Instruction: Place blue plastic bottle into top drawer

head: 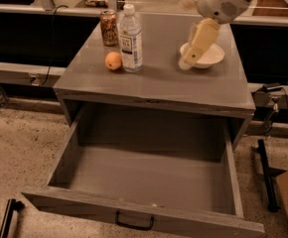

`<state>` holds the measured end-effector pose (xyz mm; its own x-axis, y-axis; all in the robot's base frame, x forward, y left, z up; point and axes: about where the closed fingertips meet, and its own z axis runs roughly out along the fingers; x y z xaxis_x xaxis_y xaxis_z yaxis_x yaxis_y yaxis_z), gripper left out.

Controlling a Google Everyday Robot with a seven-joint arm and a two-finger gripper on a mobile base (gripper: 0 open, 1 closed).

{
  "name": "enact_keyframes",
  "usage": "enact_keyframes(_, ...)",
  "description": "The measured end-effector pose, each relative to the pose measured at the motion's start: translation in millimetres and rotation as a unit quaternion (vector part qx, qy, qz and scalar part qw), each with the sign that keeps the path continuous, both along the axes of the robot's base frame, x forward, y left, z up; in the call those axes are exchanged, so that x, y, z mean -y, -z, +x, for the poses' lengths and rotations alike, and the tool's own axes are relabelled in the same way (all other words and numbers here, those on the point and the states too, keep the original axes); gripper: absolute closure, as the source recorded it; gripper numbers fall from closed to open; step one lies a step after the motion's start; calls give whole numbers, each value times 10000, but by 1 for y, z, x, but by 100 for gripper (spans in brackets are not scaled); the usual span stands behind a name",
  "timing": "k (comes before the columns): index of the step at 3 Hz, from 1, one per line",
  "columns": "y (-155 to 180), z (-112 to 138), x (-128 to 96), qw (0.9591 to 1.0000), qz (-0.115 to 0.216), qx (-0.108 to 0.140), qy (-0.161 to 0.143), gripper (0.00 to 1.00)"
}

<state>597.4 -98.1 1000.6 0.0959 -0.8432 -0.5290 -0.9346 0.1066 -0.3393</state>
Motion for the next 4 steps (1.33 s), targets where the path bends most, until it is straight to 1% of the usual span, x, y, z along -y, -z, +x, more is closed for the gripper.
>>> enact_keyframes(1, 5, 49, -25, 9969, 783, 90, 31, 0)
enact_keyframes(2, 13, 94, -38, 9847, 1702, 161, 333, 0)
enact_keyframes(3, 15, 117, -65, 9688, 2459, 88, 291, 0)
enact_keyframes(4, 18, 128, -85, 9542, 2982, -54, 230, 0)
